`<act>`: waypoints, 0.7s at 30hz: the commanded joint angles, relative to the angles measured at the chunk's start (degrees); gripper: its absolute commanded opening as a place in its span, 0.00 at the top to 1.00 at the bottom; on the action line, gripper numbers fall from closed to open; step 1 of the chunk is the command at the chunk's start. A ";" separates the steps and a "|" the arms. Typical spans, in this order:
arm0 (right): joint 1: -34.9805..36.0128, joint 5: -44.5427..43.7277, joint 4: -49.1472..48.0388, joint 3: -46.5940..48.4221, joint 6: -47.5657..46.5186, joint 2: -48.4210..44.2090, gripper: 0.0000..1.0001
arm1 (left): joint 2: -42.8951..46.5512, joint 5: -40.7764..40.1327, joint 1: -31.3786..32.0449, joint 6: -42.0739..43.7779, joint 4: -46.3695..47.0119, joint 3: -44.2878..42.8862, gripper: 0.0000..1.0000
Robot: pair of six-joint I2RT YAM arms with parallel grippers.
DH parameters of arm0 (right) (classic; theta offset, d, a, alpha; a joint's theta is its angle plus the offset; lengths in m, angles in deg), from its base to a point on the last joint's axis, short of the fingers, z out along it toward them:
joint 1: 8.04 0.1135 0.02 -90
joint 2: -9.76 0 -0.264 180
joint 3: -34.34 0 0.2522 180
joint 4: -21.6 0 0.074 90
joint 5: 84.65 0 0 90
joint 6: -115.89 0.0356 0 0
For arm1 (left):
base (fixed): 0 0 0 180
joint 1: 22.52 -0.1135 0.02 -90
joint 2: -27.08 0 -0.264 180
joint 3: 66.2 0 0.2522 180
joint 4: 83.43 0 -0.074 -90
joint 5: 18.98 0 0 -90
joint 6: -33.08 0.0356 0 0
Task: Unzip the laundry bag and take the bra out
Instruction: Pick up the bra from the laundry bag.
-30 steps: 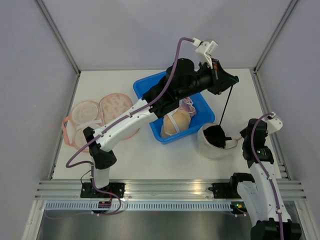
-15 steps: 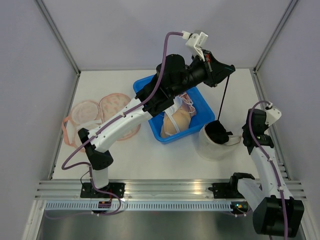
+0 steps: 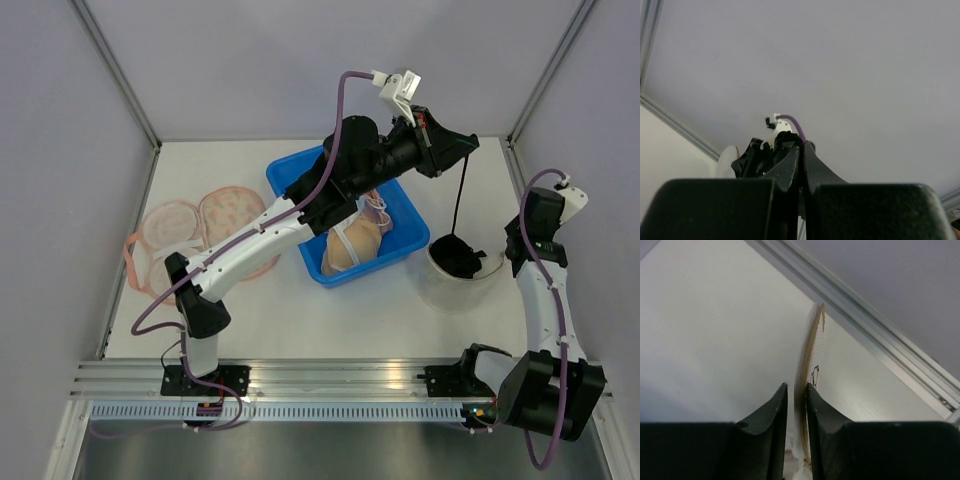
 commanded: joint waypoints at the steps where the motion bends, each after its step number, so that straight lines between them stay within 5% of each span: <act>1: -0.66 12.53 1.19 6.18 -1.62 0.91 0.72 | -0.67 1.09 -0.05 -1.44 3.59 1.66 0.98; 3: -0.84 17.03 8.13 10.91 -0.57 1.08 0.66 | -0.76 0.91 -0.05 -1.17 3.85 2.45 0.98; 7: -0.84 27.49 20.25 16.99 4.68 0.82 0.37 | -1.46 1.53 -0.05 -1.26 4.03 2.19 0.98; 14: -0.84 34.95 33.10 17.45 11.38 -1.11 0.34 | -2.07 2.23 -0.05 -0.73 3.76 4.30 0.98; 18: -0.84 47.96 27.15 11.83 3.06 -4.71 0.34 | -2.07 3.11 -0.05 -1.52 4.29 4.48 0.98; 21: -0.84 48.87 20.56 6.56 0.23 -11.64 0.34 | -1.64 2.93 -0.05 -1.70 4.55 4.13 0.98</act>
